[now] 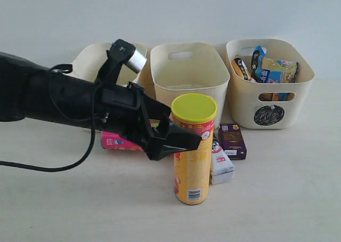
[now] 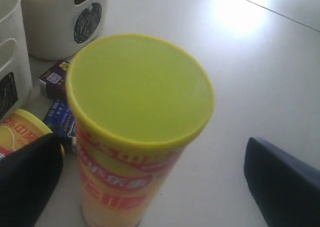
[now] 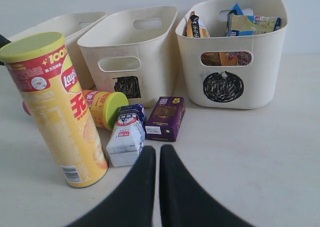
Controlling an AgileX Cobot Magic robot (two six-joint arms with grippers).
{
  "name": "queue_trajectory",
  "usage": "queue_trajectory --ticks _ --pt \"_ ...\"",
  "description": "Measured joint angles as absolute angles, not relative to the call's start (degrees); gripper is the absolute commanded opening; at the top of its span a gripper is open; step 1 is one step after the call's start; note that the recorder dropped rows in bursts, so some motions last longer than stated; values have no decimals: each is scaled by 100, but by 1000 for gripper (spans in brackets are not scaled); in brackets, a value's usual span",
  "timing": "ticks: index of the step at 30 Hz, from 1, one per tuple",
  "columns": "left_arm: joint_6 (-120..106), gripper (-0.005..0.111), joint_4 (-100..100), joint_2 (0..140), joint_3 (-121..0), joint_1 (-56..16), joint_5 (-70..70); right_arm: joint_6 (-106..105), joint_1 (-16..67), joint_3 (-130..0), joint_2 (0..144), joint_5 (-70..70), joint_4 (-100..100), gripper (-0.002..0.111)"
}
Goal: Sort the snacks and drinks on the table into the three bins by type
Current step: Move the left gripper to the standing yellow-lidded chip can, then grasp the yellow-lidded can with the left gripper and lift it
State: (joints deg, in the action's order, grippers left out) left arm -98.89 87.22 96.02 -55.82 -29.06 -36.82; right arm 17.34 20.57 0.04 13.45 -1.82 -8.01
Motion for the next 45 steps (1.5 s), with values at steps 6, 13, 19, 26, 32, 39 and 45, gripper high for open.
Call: queue_trajectory --ticks 6,13,19,26,32,39,45 --pt "-11533 92 9875 10357 -5582 -2906 -3909 1737 2057 4 1345 -182 -801 0" --pt "-12096 92 9921 10775 -5593 -2906 -4346 1737 2057 4 1345 -182 -791 0" --pt "-12176 92 9921 10991 -5809 -2906 -4236 1737 2057 4 1345 -203 -791 0" --pt "-12186 85 9946 11291 -6149 -2906 -4224 1737 2057 4 1345 -291 -791 0" --pt "-12195 26 9946 11396 -6214 -2906 -4213 1737 2057 4 1345 -314 -791 0" --pt "-11877 4 9946 11045 -6224 -2906 -4302 1737 2057 4 1345 -314 -791 0" --pt "-10650 4 9487 10212 -6227 -2906 -4381 1737 2057 4 1345 -324 -791 0"
